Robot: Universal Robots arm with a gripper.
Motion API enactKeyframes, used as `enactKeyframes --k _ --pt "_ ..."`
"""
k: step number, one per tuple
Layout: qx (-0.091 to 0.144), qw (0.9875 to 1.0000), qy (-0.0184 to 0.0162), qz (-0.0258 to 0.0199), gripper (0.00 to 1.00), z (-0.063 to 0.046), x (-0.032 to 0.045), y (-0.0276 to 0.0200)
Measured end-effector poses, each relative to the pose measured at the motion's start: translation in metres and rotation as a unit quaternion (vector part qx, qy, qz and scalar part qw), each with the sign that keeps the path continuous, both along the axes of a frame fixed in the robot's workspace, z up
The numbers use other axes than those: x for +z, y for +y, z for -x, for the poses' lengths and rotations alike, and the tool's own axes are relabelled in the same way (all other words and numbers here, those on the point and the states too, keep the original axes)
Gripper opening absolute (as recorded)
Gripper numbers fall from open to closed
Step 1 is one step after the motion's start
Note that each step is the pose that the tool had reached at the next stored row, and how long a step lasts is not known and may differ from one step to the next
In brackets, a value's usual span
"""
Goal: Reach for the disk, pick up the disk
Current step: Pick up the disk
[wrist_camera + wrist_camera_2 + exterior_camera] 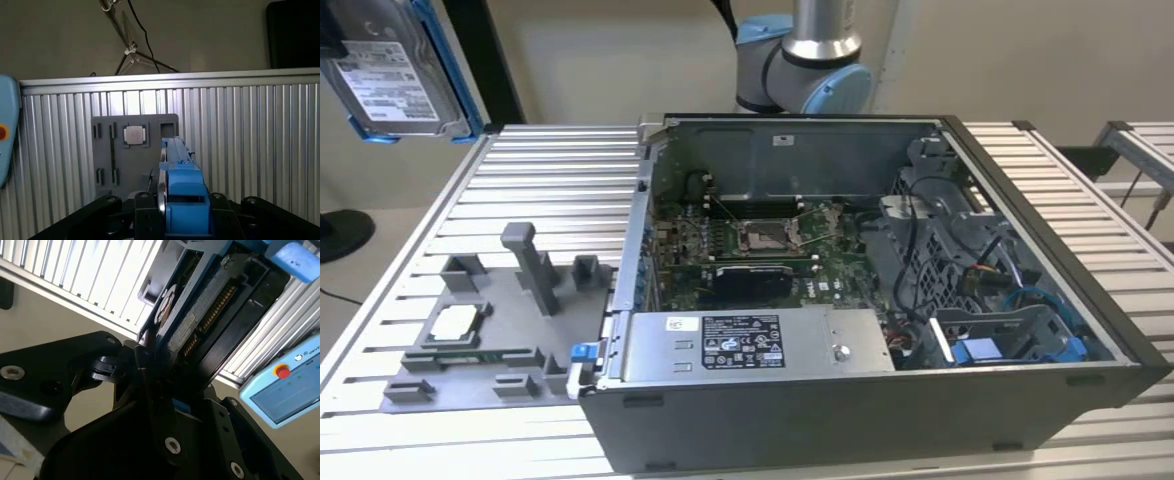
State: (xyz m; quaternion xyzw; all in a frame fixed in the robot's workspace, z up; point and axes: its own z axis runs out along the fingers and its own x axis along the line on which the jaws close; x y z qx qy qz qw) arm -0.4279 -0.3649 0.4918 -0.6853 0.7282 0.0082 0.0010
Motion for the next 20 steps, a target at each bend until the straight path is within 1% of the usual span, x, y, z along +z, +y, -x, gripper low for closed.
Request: enactKeyframes --k 5,8,11,12,15,20 --pt "0.0 1.0 -0.0001 -0.0007 0.0 0.0 0.0003 0.0" --pt "0.0 1.0 -0.0001 -0.0007 0.0 -0.004 0.0002 0.0" --pt "0.0 1.0 0.0 -0.0007 0.0 -0.013 0.0003 0.0" --pt "0.0 1.0 0.0 -0.0007 0.0 -0.02 0.0003 0.0" --pt "0.0 1.0 -0.0001 -0.0008 0.0 -0.031 0.0002 0.0" --pt "0.0 1.0 0.0 -0.0007 0.0 -0.054 0.0003 0.0"
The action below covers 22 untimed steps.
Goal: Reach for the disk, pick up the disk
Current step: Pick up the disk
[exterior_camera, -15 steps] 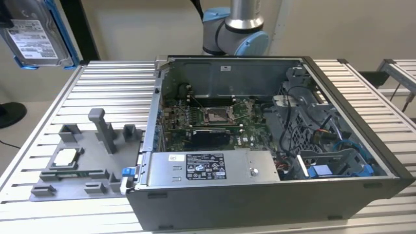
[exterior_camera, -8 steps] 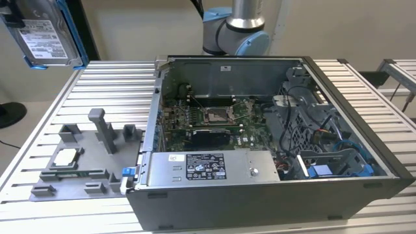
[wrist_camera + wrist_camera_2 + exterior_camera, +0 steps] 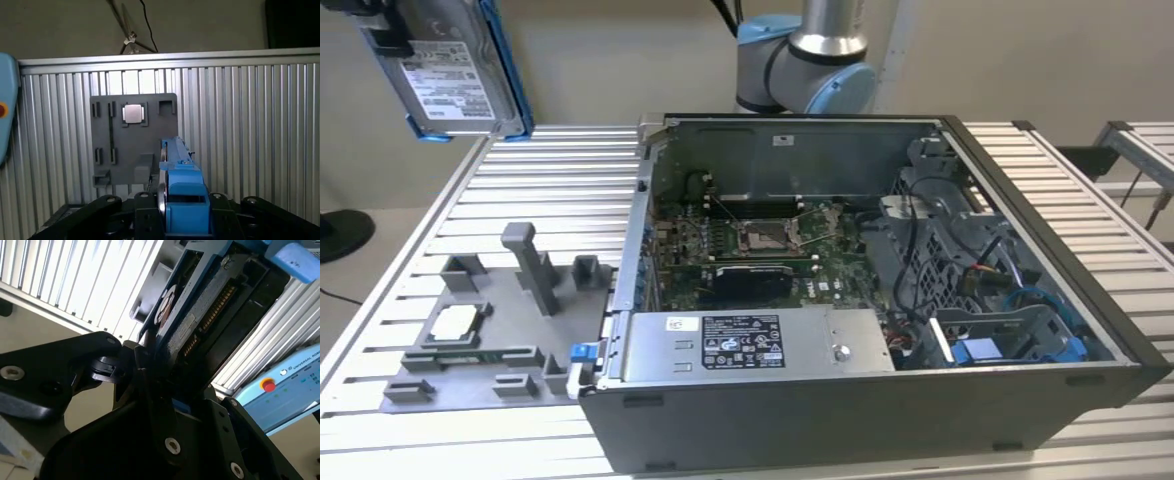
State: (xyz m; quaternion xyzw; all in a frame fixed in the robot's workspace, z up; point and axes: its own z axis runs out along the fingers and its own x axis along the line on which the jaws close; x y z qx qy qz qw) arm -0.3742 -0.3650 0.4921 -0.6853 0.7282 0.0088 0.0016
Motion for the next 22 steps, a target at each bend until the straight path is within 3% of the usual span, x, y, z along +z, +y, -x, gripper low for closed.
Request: enactKeyframes --k 11,22 --pt "0.0 1.0 0.0001 0.0 0.0 -0.047 0.0 0.0" --pt "0.0 1.0 0.0 0.0 0.0 -0.087 -0.0001 0.0"
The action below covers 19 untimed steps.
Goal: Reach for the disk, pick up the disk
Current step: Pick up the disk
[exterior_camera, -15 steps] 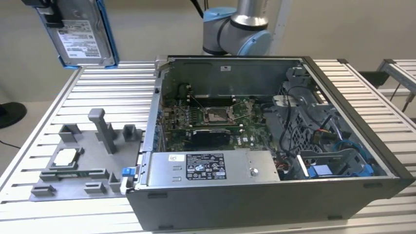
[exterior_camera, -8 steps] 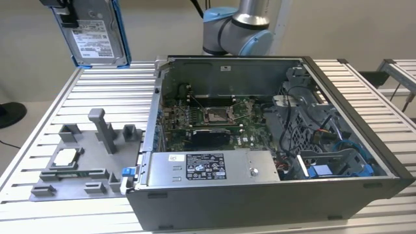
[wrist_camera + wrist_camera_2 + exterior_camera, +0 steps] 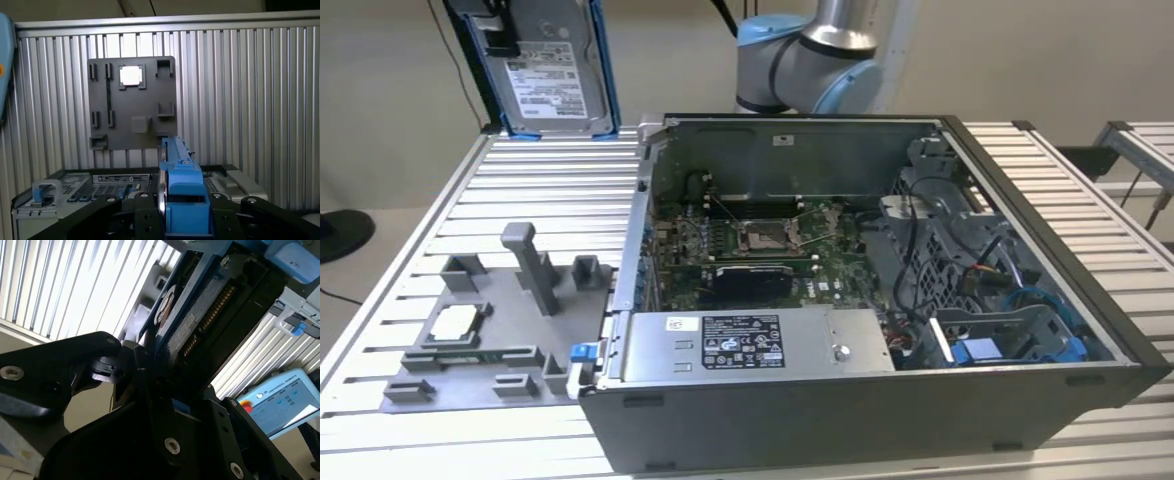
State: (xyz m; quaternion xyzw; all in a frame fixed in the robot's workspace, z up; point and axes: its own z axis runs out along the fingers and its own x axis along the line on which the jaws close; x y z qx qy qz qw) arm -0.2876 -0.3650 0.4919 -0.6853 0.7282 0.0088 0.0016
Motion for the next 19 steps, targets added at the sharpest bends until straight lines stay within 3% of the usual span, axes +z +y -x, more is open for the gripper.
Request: enactKeyframes --k 19 --pt "0.0 1.0 0.0 0.0 0.0 -0.065 -0.0014 0.0"
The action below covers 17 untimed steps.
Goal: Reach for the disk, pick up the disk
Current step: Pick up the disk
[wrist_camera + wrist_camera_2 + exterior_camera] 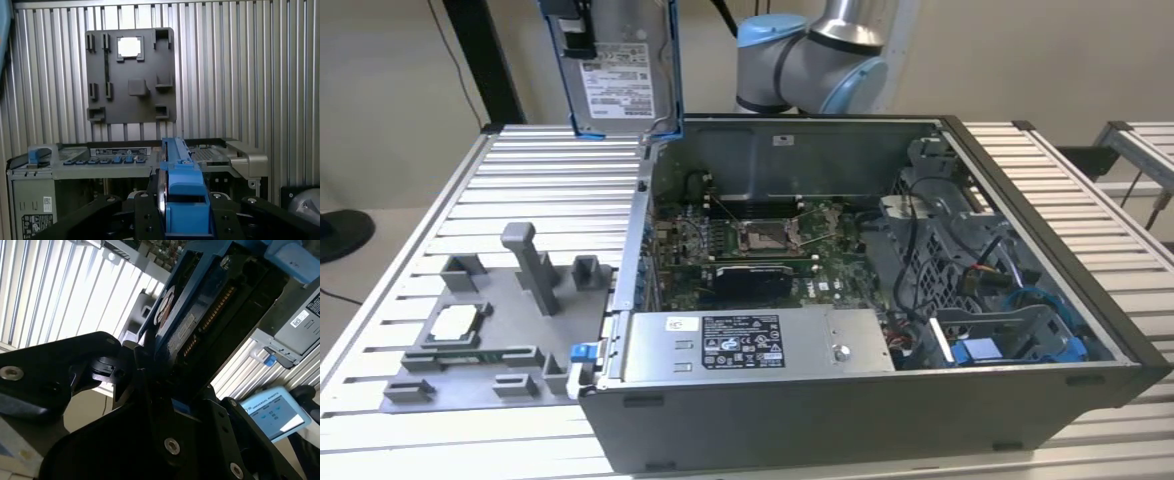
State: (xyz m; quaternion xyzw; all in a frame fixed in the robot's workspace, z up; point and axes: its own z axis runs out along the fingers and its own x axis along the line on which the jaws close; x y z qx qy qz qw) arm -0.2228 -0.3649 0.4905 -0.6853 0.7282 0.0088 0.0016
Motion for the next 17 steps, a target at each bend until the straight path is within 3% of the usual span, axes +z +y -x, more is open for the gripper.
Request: enactKeyframes --k 17 --pt "0.0 1.0 0.0 0.0 0.0 -0.054 -0.0012 0.0"
